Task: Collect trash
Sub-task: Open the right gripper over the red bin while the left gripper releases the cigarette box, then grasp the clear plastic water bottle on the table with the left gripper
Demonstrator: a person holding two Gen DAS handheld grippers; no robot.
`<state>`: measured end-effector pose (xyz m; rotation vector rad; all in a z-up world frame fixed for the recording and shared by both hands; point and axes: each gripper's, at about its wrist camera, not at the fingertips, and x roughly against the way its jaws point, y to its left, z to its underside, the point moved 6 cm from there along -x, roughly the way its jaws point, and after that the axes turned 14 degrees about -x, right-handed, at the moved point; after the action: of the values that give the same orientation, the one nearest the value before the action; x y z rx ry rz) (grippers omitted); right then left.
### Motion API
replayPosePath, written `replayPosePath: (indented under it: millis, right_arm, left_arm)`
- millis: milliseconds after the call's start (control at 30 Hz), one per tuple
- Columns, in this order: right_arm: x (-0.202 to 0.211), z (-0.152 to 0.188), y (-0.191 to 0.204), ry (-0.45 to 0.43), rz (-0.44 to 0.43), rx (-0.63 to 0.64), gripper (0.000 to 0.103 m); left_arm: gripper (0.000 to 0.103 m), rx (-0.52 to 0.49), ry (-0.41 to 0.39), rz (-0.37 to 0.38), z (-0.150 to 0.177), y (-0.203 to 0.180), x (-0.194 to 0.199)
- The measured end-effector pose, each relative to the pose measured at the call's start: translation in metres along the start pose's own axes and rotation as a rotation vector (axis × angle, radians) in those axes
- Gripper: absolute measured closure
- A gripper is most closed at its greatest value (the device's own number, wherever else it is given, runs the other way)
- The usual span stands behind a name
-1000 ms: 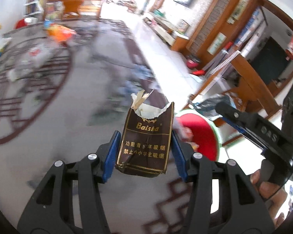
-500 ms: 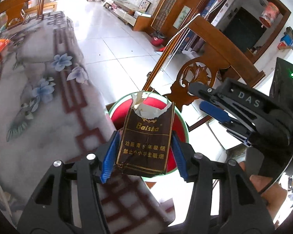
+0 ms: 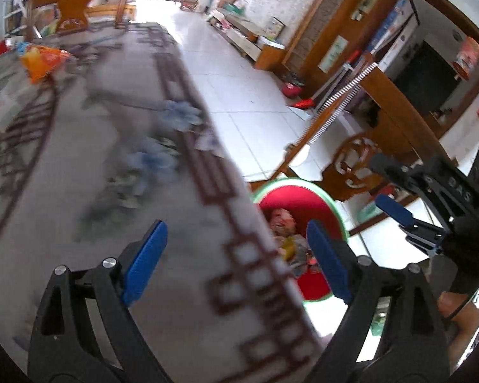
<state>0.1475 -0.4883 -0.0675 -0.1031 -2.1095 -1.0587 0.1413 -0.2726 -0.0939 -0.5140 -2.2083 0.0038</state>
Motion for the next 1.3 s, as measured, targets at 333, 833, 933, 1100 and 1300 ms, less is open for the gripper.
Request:
replayPosePath:
  millis: [333,833,933,1100,1300]
  right_arm:
    - [-0.02,0.04,0.056,0.097,-0.073,0.098,0.03]
    - [-0.052,0.079,0.092,0.186,-0.05,0.236,0.029]
    - [-0.059,0.098,0.12,0.222,-0.113,0.299,0.029]
    - [-0.101,0.148,0.201,0.309,-0.163,0.563,0.029]
    - [-0.209,0.18,0.321,0.264,-0.168,0.79,0.025]
  left_arm:
    - [0.011,-0.098,0.013,-0.411,-0.022,0.182,0.042]
    - [0.051,-0.078,0.225,-0.508,-0.012,0.325,-0.003]
    - [0.065,-0.03,0.196,-0.451,0.0,0.325,0.017]
    - [0.066,0.16,0.11,-0.366,0.064,0.311,0.084]
    - [0.066,0.23,0.028,-0.302,0.103,0.27,0.15]
